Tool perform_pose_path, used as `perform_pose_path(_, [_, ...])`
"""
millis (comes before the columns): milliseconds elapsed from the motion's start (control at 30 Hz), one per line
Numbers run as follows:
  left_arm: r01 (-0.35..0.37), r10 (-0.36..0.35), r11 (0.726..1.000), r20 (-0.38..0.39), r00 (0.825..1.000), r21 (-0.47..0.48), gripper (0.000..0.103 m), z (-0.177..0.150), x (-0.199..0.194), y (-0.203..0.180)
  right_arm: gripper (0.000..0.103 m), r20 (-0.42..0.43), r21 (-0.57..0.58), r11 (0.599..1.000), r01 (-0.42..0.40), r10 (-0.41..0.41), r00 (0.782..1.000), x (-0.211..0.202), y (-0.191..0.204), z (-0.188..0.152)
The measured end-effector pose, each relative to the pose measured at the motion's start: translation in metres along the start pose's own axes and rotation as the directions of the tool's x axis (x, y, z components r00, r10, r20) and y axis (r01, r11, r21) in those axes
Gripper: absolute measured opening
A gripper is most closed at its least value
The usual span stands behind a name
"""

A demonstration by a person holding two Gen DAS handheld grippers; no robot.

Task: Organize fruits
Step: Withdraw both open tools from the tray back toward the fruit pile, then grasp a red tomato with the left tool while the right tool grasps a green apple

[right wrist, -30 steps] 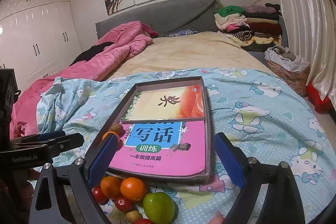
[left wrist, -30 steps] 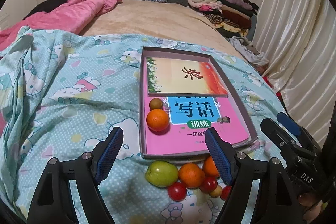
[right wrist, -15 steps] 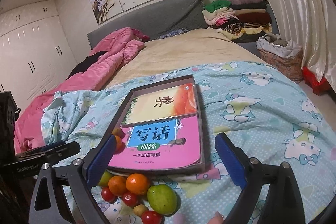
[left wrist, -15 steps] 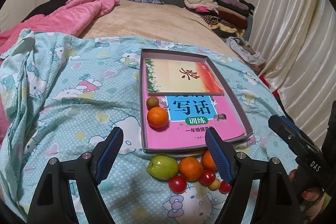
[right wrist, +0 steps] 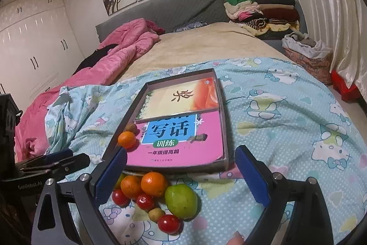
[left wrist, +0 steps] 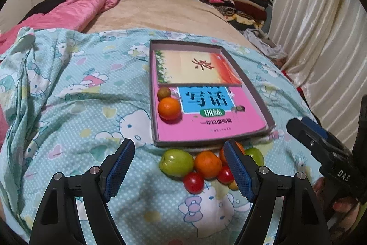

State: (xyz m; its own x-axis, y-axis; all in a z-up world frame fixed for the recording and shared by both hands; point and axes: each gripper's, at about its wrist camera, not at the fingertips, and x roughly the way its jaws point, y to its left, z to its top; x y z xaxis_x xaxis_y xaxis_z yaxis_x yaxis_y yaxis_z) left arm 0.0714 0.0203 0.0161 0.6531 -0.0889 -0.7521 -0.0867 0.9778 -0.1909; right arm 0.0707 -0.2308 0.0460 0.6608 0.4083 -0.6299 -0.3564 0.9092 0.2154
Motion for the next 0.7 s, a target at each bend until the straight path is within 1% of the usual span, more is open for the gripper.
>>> perform_pose_path(333, [0.003,-0.002,1.0,-0.032,0.999,0.022,0.081,-0.007,0.001,-0.004,0.095,-0.01,-0.03,0.999,0.027,-0.027,1.0,-0.001,0.005,-0.005])
perform_pose_path(500, [0.002,-0.001,1.0,-0.065,0.998,0.018,0.081,-0.012,0.006,-0.004,0.095,-0.046,-0.044,0.998,0.049,-0.051,0.998,0.003,0.004,-0.011])
perform_pose_path(700, [-0.003,0.005,1.0,-0.095,0.995,0.02,0.081,-0.017,0.009,-0.004,0.095,-0.059,-0.062,0.997,0.055,-0.059,0.997,0.004,0.006,-0.014])
